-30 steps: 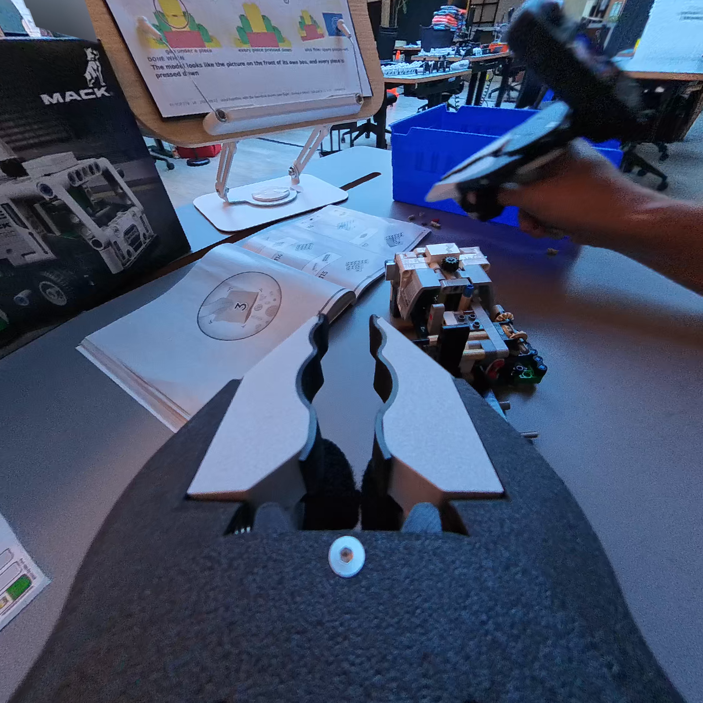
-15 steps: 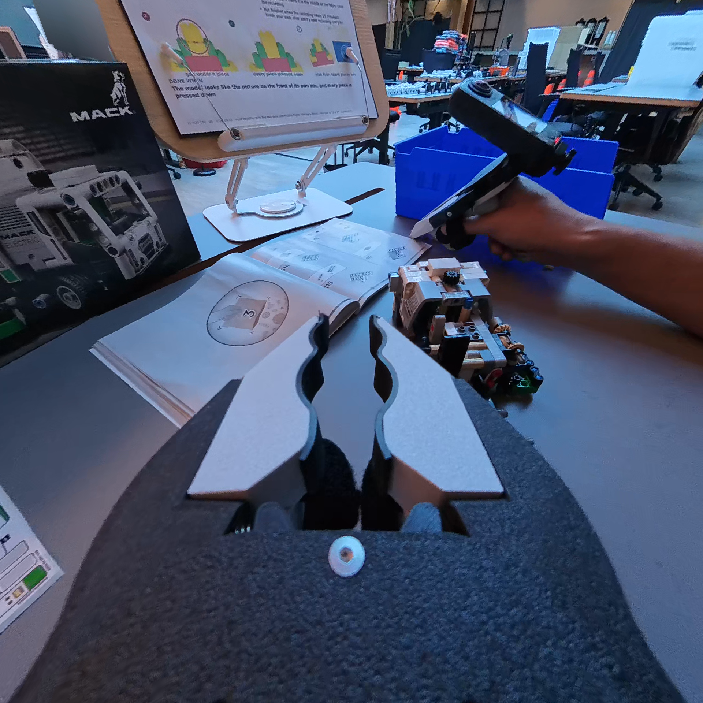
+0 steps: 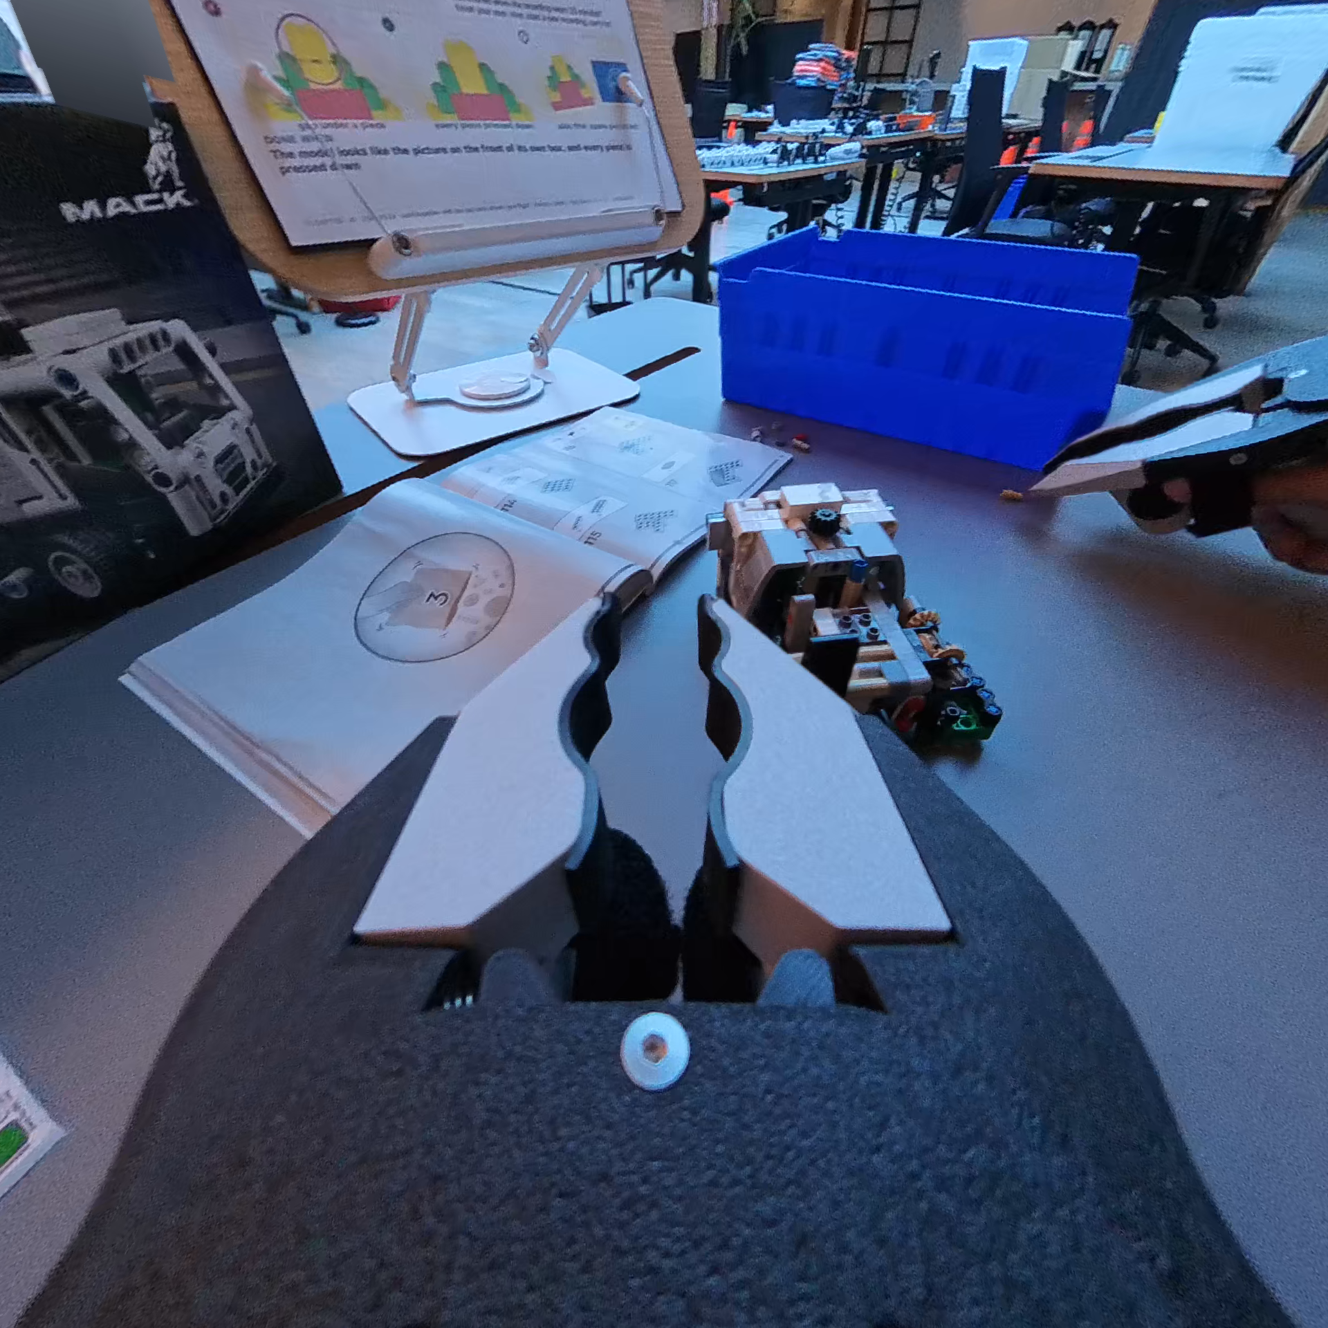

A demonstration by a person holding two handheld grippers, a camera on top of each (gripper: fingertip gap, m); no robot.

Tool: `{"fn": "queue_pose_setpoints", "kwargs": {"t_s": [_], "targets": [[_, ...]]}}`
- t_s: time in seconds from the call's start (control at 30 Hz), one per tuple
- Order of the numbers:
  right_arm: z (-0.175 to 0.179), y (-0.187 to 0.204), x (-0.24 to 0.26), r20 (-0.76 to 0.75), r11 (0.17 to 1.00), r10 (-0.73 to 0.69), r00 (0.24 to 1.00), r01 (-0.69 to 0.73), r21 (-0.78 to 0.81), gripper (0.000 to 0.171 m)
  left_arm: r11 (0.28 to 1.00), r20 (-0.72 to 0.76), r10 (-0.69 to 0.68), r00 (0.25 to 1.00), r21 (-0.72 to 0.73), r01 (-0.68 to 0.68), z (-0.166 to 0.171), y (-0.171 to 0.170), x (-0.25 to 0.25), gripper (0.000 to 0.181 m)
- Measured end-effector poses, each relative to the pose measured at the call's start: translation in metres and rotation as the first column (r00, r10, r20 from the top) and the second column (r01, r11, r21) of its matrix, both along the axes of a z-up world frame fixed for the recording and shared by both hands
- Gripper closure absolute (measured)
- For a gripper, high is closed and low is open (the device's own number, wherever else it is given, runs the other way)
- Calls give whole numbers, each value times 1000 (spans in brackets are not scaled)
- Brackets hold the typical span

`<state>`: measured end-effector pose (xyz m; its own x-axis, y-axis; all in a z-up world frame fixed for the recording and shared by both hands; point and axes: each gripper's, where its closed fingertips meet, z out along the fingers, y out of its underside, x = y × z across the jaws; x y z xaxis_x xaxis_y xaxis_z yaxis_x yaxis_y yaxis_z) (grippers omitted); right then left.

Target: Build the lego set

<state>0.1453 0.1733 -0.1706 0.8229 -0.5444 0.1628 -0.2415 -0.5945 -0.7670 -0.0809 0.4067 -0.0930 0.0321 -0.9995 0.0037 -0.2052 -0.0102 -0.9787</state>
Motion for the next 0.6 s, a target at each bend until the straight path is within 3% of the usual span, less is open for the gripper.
{"fn": "queue_pose_setpoints", "kwargs": {"t_s": [0.17,0.33,0.43,0.6], "targets": [[-11,3,10,-11,1000,22,1000,-22,-11,150,998,55,-37,998,43,35,12,-13,0,163],[-17,7,12,-26,998,42,999,-43,-37,166,999,58,-15,998,51,12,14,-7,-3,163],[-15,13,11,7,996,67,998,-66,-56,166,999,68,-3,998,44,0,17,-3,-5,163],[11,79,30,130,999,46,991,-48,12,167,1000,55,-6,998,26,4,13,-3,-4,163]]}}
